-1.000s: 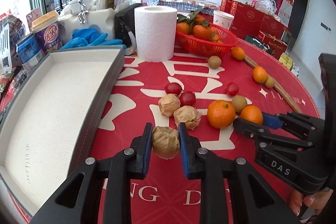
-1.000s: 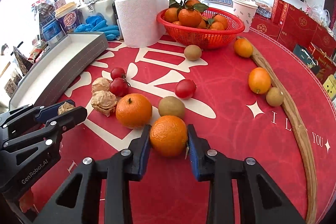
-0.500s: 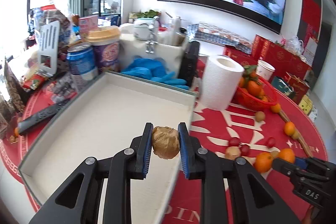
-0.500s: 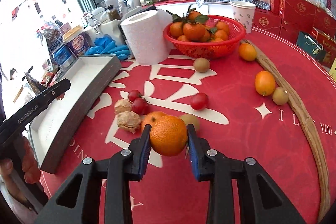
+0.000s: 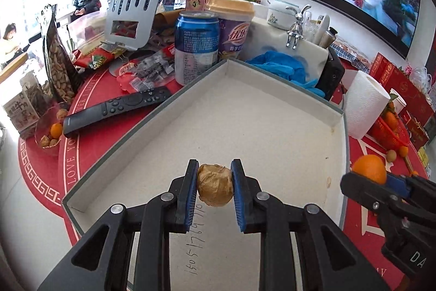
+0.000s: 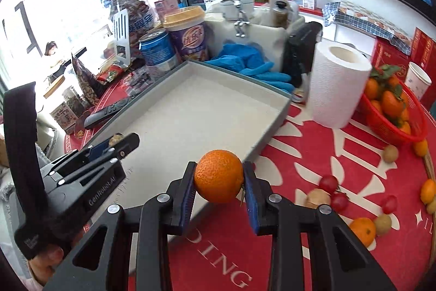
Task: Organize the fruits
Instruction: 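Carry both fruits over the white tray and open both tools to drop them, then withdraw both open tools from the tray back over the fruits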
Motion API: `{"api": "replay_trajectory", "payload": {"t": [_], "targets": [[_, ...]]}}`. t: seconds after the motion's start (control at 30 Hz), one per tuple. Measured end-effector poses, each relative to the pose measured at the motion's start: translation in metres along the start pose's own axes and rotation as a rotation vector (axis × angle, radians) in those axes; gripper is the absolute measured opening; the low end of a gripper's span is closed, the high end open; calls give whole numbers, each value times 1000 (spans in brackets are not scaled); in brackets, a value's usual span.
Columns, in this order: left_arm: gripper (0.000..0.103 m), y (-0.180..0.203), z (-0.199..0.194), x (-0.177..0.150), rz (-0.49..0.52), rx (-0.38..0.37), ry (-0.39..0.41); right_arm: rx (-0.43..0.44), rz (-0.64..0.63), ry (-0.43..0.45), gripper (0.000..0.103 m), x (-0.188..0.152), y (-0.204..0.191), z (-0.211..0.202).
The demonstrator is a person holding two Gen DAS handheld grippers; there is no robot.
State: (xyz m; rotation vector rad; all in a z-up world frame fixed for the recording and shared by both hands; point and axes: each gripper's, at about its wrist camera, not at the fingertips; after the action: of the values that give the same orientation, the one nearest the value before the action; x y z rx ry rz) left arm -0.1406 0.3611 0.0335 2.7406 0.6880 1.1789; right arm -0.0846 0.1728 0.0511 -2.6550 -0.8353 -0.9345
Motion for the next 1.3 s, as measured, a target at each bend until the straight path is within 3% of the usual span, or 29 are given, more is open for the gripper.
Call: {"api": "replay_trajectory", "payload": {"t": [0.13,0.43,0.5,0.53,0.57,0.63,0.67,0.7,0.77,0.97,1.3], "targets": [[26,-6,12,-8,-20,-27,-71,17,-28,-44,34,4,-19,19],[28,-7,8,-10,-26,-12,-47,9,-39,-75,34,9,-23,31],[33,-6,7,-10,-26,-10,-39,-1,-44,-67,34,12,-25,31],[41,-6,6,-10,-23,-1,-34,-2,-45,-64,34,13,-25,31],[55,-6,5,-10,-21,6,-26,-2,-44,-61,34,14,-25,30],[77,-4,2,-9,-16,9,-3,6,-33,-48,52,17,-23,27],[80,-3,-1,-9,-9,14,14,5,-24,-26,83,18,-21,23],[80,0,-3,-8,4,19,27,-2,-15,3,102,20,-19,17],[81,6,-7,-8,30,22,49,-12,-7,53,102,22,-15,4],[82,28,-14,-10,85,-40,89,-79,65,89,102,18,13,-22],[87,75,-34,-20,202,-220,170,-160,277,38,102,-25,103,-46]]}}
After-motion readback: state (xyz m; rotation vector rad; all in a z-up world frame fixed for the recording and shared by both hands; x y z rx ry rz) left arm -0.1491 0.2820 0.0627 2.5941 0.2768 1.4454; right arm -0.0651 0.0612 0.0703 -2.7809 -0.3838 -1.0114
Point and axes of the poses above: each gripper's, at about its wrist camera, not at the fingertips, and z roughly the way its jaws point, y to its right, x to its top, and after that the axes turned 11 degrees about -x, right-handed
